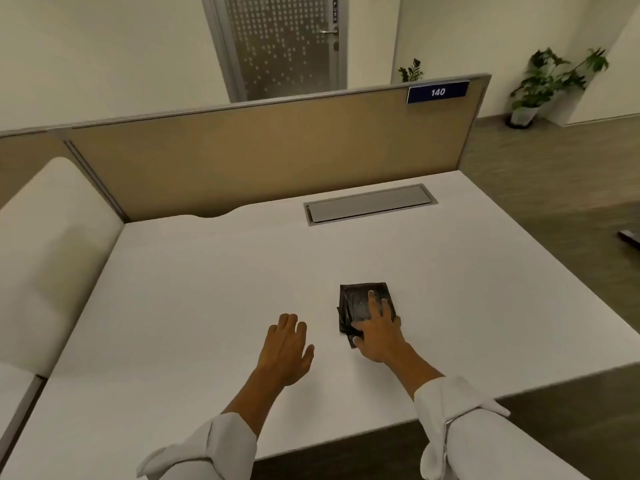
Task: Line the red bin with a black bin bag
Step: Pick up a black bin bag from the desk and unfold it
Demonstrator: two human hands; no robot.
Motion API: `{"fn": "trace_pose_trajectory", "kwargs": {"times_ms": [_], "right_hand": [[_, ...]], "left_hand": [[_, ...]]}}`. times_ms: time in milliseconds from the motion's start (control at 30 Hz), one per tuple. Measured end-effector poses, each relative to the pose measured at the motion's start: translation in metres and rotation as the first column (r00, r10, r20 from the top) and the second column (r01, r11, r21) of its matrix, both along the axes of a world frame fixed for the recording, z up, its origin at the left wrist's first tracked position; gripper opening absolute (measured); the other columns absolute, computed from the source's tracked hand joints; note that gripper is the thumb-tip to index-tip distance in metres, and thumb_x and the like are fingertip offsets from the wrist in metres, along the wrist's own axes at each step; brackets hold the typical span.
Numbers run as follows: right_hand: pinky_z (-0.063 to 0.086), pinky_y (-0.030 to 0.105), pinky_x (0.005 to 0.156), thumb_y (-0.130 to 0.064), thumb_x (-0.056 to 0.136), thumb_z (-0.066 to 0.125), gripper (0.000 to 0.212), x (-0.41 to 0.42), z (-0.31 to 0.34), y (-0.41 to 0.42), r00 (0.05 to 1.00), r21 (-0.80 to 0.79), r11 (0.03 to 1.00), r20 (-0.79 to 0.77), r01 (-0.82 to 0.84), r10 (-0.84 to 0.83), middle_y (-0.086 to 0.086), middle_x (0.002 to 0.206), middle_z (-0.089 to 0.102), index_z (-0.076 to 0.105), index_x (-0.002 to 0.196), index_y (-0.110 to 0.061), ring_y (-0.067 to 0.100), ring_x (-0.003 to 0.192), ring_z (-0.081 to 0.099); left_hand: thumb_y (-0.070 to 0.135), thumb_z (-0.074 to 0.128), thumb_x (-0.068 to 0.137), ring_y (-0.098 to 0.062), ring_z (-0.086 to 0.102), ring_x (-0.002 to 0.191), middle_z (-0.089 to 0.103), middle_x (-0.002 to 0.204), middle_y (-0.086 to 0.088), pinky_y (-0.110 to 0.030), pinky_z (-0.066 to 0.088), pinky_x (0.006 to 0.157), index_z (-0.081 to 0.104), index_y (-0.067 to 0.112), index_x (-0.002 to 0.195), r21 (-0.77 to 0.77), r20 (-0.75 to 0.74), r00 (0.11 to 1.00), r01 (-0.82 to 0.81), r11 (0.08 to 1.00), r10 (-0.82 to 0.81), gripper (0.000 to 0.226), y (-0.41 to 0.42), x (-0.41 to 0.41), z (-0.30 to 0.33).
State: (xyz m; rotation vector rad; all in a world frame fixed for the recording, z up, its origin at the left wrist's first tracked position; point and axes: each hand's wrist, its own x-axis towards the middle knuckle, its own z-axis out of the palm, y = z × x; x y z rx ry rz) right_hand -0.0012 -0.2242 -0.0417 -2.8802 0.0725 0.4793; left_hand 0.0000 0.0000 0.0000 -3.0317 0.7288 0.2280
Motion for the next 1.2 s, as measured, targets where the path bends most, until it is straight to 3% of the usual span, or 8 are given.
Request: {"fn": "trace_pose_trajectory", "kwargs": {"times_ms": [267, 400, 633, 700, 800, 900, 1033, 1200], "right_hand": [[0.011, 0.075, 0.11, -0.056, 0.095, 0.044, 0.052, 0.013, -0.034, 0.003, 0.993, -0.112, 0.994, -0.117, 0.006, -0.019, 0.021, 0.162, -0.022, 0.04, 0.145, -0.042, 0.048, 0.147, -0.01], [0.012, 0.075, 0.109, -0.058, 0.095, 0.038, 0.064, 0.013, -0.043, 0.001, 0.989, -0.148, 0.989, -0.141, 0.015, -0.036, 0.019, 0.164, -0.013, 0.027, 0.152, -0.032, 0.044, 0.149, 0.0], [0.017, 0.067, 0.113, -0.044, 0.098, 0.043, 0.067, 0.006, -0.037, -0.005, 0.998, -0.153, 0.988, 0.064, 0.01, -0.001, 0.011, 0.164, 0.016, 0.025, 0.152, -0.01, 0.03, 0.149, 0.018], [0.024, 0.062, 0.113, -0.038, 0.096, 0.049, 0.062, 0.001, -0.03, -0.006, 0.973, -0.088, 0.995, 0.231, 0.047, -0.026, 0.014, 0.159, 0.031, 0.036, 0.148, -0.007, 0.032, 0.143, 0.032], [0.046, 0.056, 0.097, -0.027, 0.085, 0.07, 0.051, -0.01, -0.021, -0.006, 0.87, 0.02, 0.999, 0.491, 0.038, -0.043, 0.018, 0.134, 0.062, 0.061, 0.128, -0.003, 0.036, 0.118, 0.061], [0.053, 0.049, 0.09, -0.022, 0.083, 0.075, 0.043, -0.022, -0.013, -0.004, 0.786, 0.142, 0.989, 0.606, 0.044, -0.122, 0.016, 0.123, 0.069, 0.067, 0.121, -0.004, 0.034, 0.108, 0.067], [0.056, 0.043, 0.089, -0.017, 0.083, 0.078, 0.041, -0.046, 0.003, 0.007, 0.697, 0.327, 0.944, 0.667, 0.043, -0.263, 0.014, 0.118, 0.072, 0.068, 0.121, -0.006, 0.03, 0.106, 0.069], [0.054, 0.032, 0.088, -0.016, 0.075, 0.084, 0.05, -0.1, 0.016, 0.028, 0.685, 0.366, 0.93, 0.685, -0.029, -0.248, 0.01, 0.115, 0.073, 0.068, 0.122, -0.009, 0.024, 0.101, 0.07]], "left_hand": [[0.044, 0.037, 0.096, -0.025, 0.038, 0.13, 0.044, 0.14, -0.008, -0.034, 0.039, 0.1, 0.047, 0.011, 0.13, -0.014, -0.013, 1.0, -0.003, 1.0, 0.003, 0.049, -0.006, 0.007, -0.027], [0.046, 0.036, 0.097, -0.023, 0.039, 0.129, 0.045, 0.14, -0.007, -0.034, 0.039, 0.101, 0.047, 0.012, 0.131, -0.045, -0.024, 0.999, -0.024, 0.999, 0.022, 0.049, -0.008, 0.004, -0.035], [0.044, 0.041, 0.096, -0.021, 0.042, 0.127, 0.049, 0.138, -0.003, -0.032, 0.041, 0.098, 0.048, 0.014, 0.132, -0.256, -0.08, 0.992, -0.11, 0.96, 0.092, 0.047, -0.02, -0.005, -0.04], [0.042, 0.045, 0.096, -0.021, 0.046, 0.123, 0.052, 0.134, -0.004, -0.032, 0.043, 0.096, 0.05, 0.013, 0.129, -0.355, -0.123, 0.98, -0.188, 0.916, 0.154, 0.045, -0.025, -0.009, -0.041], [0.038, 0.051, 0.095, -0.023, 0.054, 0.116, 0.059, 0.127, -0.007, -0.03, 0.045, 0.09, 0.052, 0.01, 0.125, -0.506, -0.253, 0.918, -0.395, 0.767, 0.306, 0.042, -0.032, -0.016, -0.039], [0.035, 0.059, 0.093, -0.022, 0.063, 0.102, 0.066, 0.113, -0.009, -0.028, 0.049, 0.082, 0.055, 0.007, 0.121, -0.592, -0.432, 0.831, -0.554, 0.586, 0.35, 0.04, -0.041, -0.019, -0.031], [0.043, 0.07, 0.083, -0.01, 0.062, 0.088, 0.066, 0.109, -0.003, -0.019, 0.048, 0.068, 0.052, 0.015, 0.122, -0.631, -0.618, 0.745, -0.66, 0.408, 0.25, 0.051, -0.046, -0.022, -0.012], [0.051, 0.077, 0.072, -0.02, 0.065, 0.106, 0.064, 0.12, -0.002, -0.034, 0.058, 0.085, 0.045, 0.022, 0.132, -0.669, -0.702, 0.712, -0.659, 0.344, -0.003, 0.073, -0.042, -0.036, 0.014]]}}
